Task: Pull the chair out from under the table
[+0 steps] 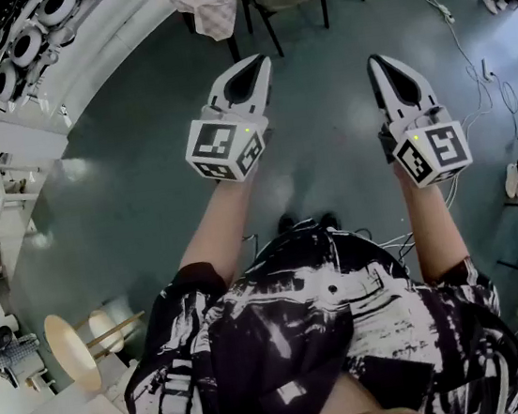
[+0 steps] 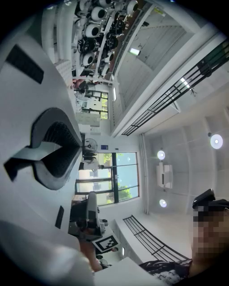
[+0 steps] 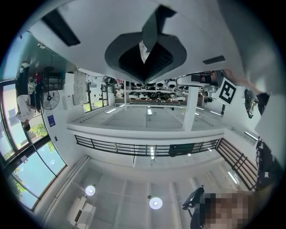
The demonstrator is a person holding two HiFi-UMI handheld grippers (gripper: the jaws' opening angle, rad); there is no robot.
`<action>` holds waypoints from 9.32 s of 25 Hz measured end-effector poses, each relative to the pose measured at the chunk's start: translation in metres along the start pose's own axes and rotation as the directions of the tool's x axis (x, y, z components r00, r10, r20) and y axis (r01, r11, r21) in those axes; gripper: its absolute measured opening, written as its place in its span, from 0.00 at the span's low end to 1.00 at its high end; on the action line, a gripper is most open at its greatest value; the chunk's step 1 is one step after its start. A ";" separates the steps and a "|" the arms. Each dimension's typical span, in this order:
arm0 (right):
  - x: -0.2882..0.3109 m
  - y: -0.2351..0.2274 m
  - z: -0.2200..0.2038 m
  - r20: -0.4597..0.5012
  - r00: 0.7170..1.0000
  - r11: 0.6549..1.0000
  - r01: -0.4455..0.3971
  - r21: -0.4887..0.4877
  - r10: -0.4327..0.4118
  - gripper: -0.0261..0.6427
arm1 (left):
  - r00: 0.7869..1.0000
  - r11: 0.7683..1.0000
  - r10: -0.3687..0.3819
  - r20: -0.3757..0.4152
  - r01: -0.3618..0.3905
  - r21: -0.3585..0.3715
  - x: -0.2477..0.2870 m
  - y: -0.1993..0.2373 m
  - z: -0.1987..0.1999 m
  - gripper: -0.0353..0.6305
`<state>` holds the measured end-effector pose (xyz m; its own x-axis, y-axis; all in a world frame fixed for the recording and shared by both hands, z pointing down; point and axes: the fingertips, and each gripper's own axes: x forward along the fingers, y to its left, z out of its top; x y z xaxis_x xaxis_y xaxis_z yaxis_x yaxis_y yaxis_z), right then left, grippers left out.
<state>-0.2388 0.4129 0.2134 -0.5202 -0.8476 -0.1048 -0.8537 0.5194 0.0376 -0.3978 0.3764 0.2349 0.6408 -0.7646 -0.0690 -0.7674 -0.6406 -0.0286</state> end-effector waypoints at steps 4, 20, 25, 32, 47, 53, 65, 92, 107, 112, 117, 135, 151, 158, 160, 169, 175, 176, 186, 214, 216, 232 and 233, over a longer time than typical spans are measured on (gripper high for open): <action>0.000 0.000 0.005 0.003 1.000 1.000 0.000 0.002 0.000 0.04 | 1.000 1.000 -0.002 -0.001 0.002 0.002 0.001 -0.001 0.004 0.05; -0.004 -0.003 0.004 0.028 1.000 1.000 -0.004 0.021 0.004 0.04 | 1.000 1.000 0.004 -0.002 -0.004 -0.005 0.003 -0.003 0.000 0.05; -0.008 -0.013 0.002 0.060 0.997 0.997 -0.050 0.055 0.046 0.07 | 0.999 0.999 -0.045 0.005 0.045 -0.006 0.015 -0.017 -0.004 0.06; -0.010 -0.034 0.006 0.174 0.982 0.997 -0.071 -0.040 0.077 0.90 | 0.975 0.978 -0.209 0.077 0.209 0.008 0.030 -0.046 0.009 0.91; -0.048 -0.112 -0.008 0.172 0.981 0.995 -0.088 -0.036 0.093 0.90 | 0.967 0.967 -0.247 0.060 0.241 0.085 0.084 -0.090 -0.003 0.91; -0.049 -0.163 -0.008 0.170 0.982 0.997 -0.074 -0.025 0.077 0.90 | 0.967 0.966 -0.252 0.047 0.249 0.068 0.128 -0.101 -0.008 0.91; 0.064 -0.268 -0.037 0.155 0.986 0.998 -0.050 -0.043 0.056 0.90 | 0.954 0.954 -0.296 0.051 0.292 0.064 0.284 -0.024 -0.040 0.91; 0.406 -0.564 -0.082 0.156 0.962 0.974 -0.222 -0.042 0.226 0.90 | 0.971 0.969 -0.238 0.017 0.236 0.073 0.667 0.155 -0.081 0.91; 0.575 -0.795 -0.146 -0.042 0.832 0.831 -0.555 -0.049 0.553 0.90 | 0.992 1.000 0.021 -0.128 -0.018 0.021 0.917 0.206 -0.140 0.91; 0.610 -0.798 -0.177 -0.099 0.776 0.776 -0.629 -0.053 0.623 0.90 | 0.979 0.997 0.072 -0.192 -0.069 0.022 0.928 0.226 -0.165 0.91; 0.645 -0.768 -0.216 -0.216 0.709 0.707 -0.700 -0.099 0.672 0.90 | 0.946 0.995 0.085 -0.312 -0.062 0.082 0.913 0.262 -0.207 0.91; 0.695 -0.659 -0.512 -0.868 0.188 0.020 -0.979 -0.202 0.460 0.90 | 0.432 0.916 0.047 -0.901 0.340 0.211 0.917 0.331 -0.485 0.91; 0.707 -0.652 -0.631 -0.956 0.089 -0.177 -0.974 -0.142 0.278 0.74 | 0.276 0.897 0.107 -0.955 0.388 0.213 0.916 0.363 -0.588 0.57; 0.711 -0.652 -0.638 -0.960 0.160 -0.191 -0.960 -0.205 0.228 0.13 | 0.220 0.814 0.183 -0.958 0.513 0.273 0.913 0.365 -0.597 0.16; 0.711 -0.653 -0.638 -0.959 0.160 -0.177 -0.963 -0.203 0.233 0.12 | 0.211 0.814 0.173 -0.962 0.519 0.260 0.913 0.364 -0.598 0.15; 0.704 -0.652 -0.636 -0.962 0.121 -0.145 -0.976 -0.160 0.247 0.11 | 0.196 0.827 0.134 -0.971 0.518 0.218 0.911 0.356 -0.598 0.13; 0.692 -0.653 -0.637 -0.964 0.102 -0.129 -0.982 -0.137 0.245 0.10 | 0.193 0.837 0.114 -0.975 0.510 0.199 0.907 0.343 -0.598 0.12; 0.690 -0.652 -0.637 -0.964 0.100 -0.127 -0.983 -0.134 0.245 0.11 | 0.192 0.839 0.110 -0.975 0.508 0.195 0.906 0.341 -0.599 0.12; 0.660 -0.644 -0.621 -0.967 0.052 -0.113 -0.990 -0.082 0.248 0.10 | 0.178 0.850 0.056 -0.982 0.508 0.141 0.890 0.314 -0.585 0.12; 0.447 -0.630 -0.600 -0.972 0.050 -0.091 -0.993 -0.073 0.229 0.11 | 0.191 0.844 0.038 -0.981 0.520 0.134 0.808 0.116 -0.575 0.12; 0.430 -0.631 -0.597 -0.972 0.054 -0.093 -0.993 -0.077 0.229 0.11 | 0.191 0.845 0.040 -0.981 0.518 0.135 0.803 0.099 -0.574 0.12; 0.313 -0.630 -0.588 -0.975 0.038 -0.108 -0.992 -0.063 0.219 0.11 | 0.196 0.858 0.029 -0.980 0.498 0.125 0.764 -0.012 -0.571 0.12; 0.307 -0.630 -0.588 -0.975 0.037 -0.105 -0.992 -0.062 0.219 0.11 | 0.196 0.857 0.027 -0.980 0.500 0.124 0.761 -0.017 -0.571 0.12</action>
<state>0.1261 -0.2385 0.7417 -0.2287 -0.0242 0.9732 0.6050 0.7797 0.1615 0.1162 -0.2354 0.7527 0.1266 -0.2375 0.9631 -0.3405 -0.9223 -0.1827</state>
